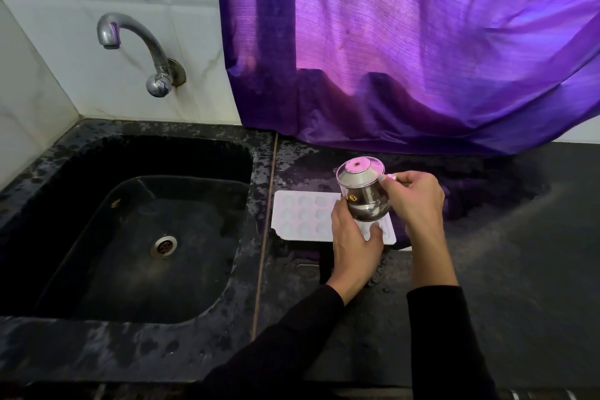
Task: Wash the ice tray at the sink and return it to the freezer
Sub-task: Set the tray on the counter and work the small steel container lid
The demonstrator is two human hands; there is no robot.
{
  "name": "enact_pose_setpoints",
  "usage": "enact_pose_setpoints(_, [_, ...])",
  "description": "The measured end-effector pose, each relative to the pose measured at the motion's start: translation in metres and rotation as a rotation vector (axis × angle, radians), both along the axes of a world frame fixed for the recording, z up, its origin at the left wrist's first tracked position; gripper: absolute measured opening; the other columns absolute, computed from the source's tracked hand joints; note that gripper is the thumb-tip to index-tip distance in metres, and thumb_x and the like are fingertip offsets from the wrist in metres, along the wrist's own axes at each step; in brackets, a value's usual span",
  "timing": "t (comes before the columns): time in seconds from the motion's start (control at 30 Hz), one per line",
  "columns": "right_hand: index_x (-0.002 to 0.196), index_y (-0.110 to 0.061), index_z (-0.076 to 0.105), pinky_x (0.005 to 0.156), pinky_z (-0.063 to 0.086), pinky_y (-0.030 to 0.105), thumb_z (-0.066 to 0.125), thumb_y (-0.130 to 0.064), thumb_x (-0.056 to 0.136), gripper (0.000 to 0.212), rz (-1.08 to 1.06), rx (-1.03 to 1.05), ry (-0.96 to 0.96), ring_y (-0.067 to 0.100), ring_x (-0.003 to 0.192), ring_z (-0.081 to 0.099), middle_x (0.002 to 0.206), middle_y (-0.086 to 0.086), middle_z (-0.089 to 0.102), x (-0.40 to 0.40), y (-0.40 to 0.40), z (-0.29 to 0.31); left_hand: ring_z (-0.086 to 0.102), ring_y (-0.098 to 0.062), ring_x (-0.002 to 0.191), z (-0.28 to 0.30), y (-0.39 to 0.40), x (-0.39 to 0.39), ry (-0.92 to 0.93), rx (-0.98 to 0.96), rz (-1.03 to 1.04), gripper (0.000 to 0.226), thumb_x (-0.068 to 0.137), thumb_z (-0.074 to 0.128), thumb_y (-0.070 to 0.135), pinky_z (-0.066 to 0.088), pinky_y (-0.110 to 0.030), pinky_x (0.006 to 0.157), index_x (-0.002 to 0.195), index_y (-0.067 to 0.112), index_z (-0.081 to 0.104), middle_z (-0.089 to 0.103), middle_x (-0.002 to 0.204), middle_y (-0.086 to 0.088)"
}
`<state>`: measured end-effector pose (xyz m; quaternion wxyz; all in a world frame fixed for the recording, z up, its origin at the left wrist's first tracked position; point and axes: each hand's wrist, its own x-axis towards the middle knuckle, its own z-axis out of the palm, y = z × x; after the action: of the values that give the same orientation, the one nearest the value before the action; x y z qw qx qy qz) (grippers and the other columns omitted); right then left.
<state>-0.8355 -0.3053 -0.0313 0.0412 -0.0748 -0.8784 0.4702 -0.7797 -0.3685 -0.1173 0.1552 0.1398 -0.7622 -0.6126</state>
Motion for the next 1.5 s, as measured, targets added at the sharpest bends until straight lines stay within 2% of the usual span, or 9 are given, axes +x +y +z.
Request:
enact_pose_setpoints(0.07, [0.074,-0.023,0.067,0.088,0.051,0.041,0.068,-0.034,0.082,0.014,0.01,-0.007,0.007,0.022,0.087,0.066,0.073,0.0,0.07,0.0,-0.002,0.001,0.032,0.0,0.12,0.0,0.0,0.001,0.009,-0.004,0.002,0.064,0.088,0.059,0.011,0.025,-0.011,0.098,0.144,0.013,0.028,0.032,0.131,0.011])
enact_pose_setpoints(0.2, [0.073,-0.022,0.066,0.086,0.052,0.041,0.068,-0.032,0.083,0.014,0.035,0.005,0.037,0.021,0.086,0.065,0.072,-0.002,0.069,0.002,-0.008,0.002,0.033,-0.01,0.132,-0.002,-0.003,0.0,0.008,-0.009,0.027,0.068,0.088,0.059,0.013,0.026,-0.018,0.105,0.147,0.011,0.025,0.033,0.144,0.0])
enact_pose_setpoints(0.33, [0.071,-0.017,0.067,0.082,0.05,0.038,0.067,-0.03,0.083,0.018,0.074,0.053,0.063,0.024,0.083,0.064,0.072,0.003,0.07,0.003,-0.015,0.004,0.029,-0.014,0.137,-0.003,-0.005,-0.001,-0.003,0.008,0.048,0.07,0.088,0.06,0.014,0.028,-0.029,0.114,0.148,0.01,0.024,0.032,0.147,-0.004])
enact_pose_setpoints(0.43, [0.069,-0.018,0.065,0.082,0.05,0.038,0.068,-0.03,0.083,0.019,0.106,0.08,0.068,0.025,0.083,0.064,0.073,0.004,0.07,0.003,-0.02,0.006,0.03,-0.015,0.137,-0.003,-0.007,0.0,-0.008,0.019,0.062,0.07,0.088,0.06,0.013,0.029,-0.033,0.114,0.148,0.01,0.025,0.033,0.146,-0.004])
enact_pose_setpoints(0.63, [0.071,-0.02,0.063,0.072,0.039,0.028,0.067,-0.03,0.084,0.016,0.136,0.134,0.071,0.024,0.084,0.062,0.074,0.002,0.067,0.001,-0.026,0.006,0.035,-0.013,0.132,-0.003,-0.01,-0.001,-0.015,0.049,0.062,0.067,0.087,0.061,0.015,0.033,-0.031,0.111,0.146,0.012,0.029,0.038,0.141,-0.003])
enact_pose_setpoints(0.9, [0.07,-0.021,0.062,0.072,0.035,0.027,0.066,-0.028,0.084,0.016,0.145,0.182,0.077,0.023,0.08,0.057,0.072,0.001,0.064,0.002,-0.03,0.005,0.04,-0.012,0.128,-0.005,-0.013,-0.001,-0.04,0.079,0.058,0.065,0.087,0.06,0.013,0.035,-0.025,0.105,0.145,0.013,0.031,0.042,0.138,-0.002])
enact_pose_setpoints(1.3, [0.07,-0.018,0.064,0.07,0.035,0.027,0.066,-0.028,0.085,0.017,0.132,0.173,0.07,0.022,0.078,0.06,0.072,0.002,0.066,0.004,-0.03,0.001,0.042,-0.011,0.126,-0.007,-0.013,0.0,-0.064,0.086,0.045,0.063,0.087,0.06,0.014,0.036,-0.026,0.105,0.143,0.016,0.031,0.043,0.137,0.001])
enact_pose_setpoints(1.4, [0.07,-0.018,0.065,0.073,0.041,0.029,0.066,-0.03,0.084,0.018,0.119,0.152,0.062,0.025,0.08,0.061,0.072,0.005,0.069,0.004,-0.028,0.001,0.043,-0.012,0.125,-0.006,-0.013,0.001,-0.056,0.088,0.057,0.062,0.087,0.06,0.014,0.038,-0.031,0.107,0.142,0.016,0.032,0.044,0.134,0.001])
enact_pose_setpoints(1.5, [0.072,-0.019,0.066,0.08,0.048,0.034,0.067,-0.031,0.084,0.016,0.104,0.106,0.041,0.023,0.083,0.063,0.072,0.003,0.069,0.002,-0.026,0.0,0.041,-0.012,0.127,-0.005,-0.013,0.002,-0.039,0.075,0.065,0.064,0.087,0.06,0.014,0.036,-0.029,0.107,0.144,0.015,0.029,0.04,0.135,0.002])
